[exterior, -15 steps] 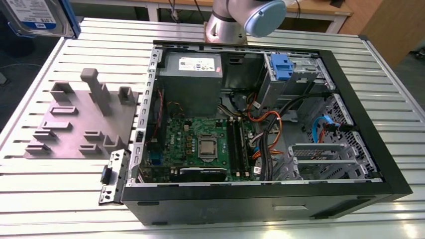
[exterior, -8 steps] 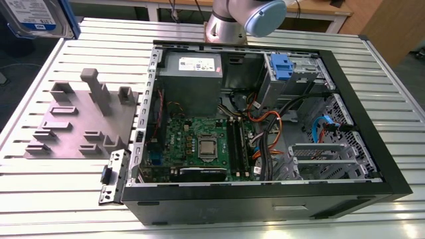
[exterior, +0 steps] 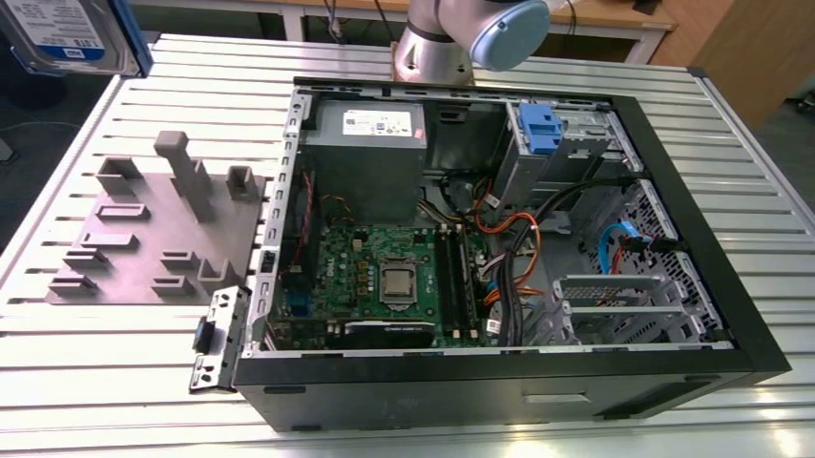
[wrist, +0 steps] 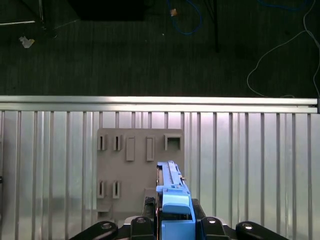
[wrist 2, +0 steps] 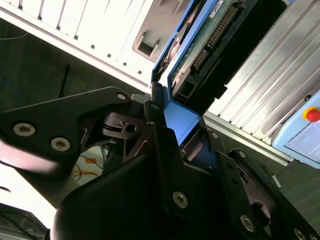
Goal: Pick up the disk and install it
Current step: 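Pick up the disk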
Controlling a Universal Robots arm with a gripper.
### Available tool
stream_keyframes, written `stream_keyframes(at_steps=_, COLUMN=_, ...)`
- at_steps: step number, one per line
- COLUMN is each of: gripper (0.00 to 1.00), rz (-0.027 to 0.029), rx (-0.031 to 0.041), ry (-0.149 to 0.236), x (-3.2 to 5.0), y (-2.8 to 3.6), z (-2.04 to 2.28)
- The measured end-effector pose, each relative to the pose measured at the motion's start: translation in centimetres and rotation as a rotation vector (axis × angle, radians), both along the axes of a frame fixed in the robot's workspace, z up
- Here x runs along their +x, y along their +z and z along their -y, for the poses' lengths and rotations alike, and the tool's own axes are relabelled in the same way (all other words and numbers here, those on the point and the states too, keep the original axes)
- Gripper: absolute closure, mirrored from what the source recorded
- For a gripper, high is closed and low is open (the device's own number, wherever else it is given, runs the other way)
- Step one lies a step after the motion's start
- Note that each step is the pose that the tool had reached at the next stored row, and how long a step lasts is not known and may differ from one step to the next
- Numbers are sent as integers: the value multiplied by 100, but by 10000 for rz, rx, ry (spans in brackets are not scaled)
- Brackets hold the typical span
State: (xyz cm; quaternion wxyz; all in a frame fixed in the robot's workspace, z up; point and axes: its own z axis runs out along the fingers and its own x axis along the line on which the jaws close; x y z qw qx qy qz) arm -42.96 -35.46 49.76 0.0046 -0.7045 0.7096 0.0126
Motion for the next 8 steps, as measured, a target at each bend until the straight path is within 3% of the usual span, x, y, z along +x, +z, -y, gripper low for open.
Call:
stream_keyframes(at_steps=4, gripper=64, rz=1, rx=-2, ry=1, x=0, y=27, z=17)
stream_keyframes(at_steps=8, gripper=64, rz=0, rx=-2, ry=0, x=1, y=27, z=82)
